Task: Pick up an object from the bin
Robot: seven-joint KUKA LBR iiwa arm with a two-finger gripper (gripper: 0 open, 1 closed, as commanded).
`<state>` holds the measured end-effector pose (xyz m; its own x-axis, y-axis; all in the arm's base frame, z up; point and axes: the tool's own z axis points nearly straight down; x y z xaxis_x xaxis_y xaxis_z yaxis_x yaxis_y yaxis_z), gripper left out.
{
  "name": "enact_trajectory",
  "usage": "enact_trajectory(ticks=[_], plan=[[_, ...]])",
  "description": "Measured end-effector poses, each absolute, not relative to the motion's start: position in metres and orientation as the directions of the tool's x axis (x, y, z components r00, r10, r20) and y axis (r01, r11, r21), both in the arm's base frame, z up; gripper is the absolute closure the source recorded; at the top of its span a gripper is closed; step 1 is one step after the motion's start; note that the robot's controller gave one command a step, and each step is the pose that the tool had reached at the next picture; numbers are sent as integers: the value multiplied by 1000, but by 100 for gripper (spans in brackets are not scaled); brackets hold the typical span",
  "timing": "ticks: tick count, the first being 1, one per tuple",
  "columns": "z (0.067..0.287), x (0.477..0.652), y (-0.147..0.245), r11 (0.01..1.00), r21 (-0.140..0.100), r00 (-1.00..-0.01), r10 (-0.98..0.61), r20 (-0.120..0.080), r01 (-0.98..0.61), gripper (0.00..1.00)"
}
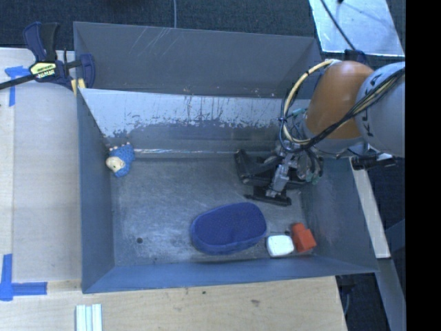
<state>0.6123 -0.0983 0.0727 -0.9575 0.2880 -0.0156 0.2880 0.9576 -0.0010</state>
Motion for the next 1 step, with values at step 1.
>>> enact_trajectory(ticks=[1], plan=[[99, 611, -99, 958, -1, -958, 287, 1, 287, 100]])
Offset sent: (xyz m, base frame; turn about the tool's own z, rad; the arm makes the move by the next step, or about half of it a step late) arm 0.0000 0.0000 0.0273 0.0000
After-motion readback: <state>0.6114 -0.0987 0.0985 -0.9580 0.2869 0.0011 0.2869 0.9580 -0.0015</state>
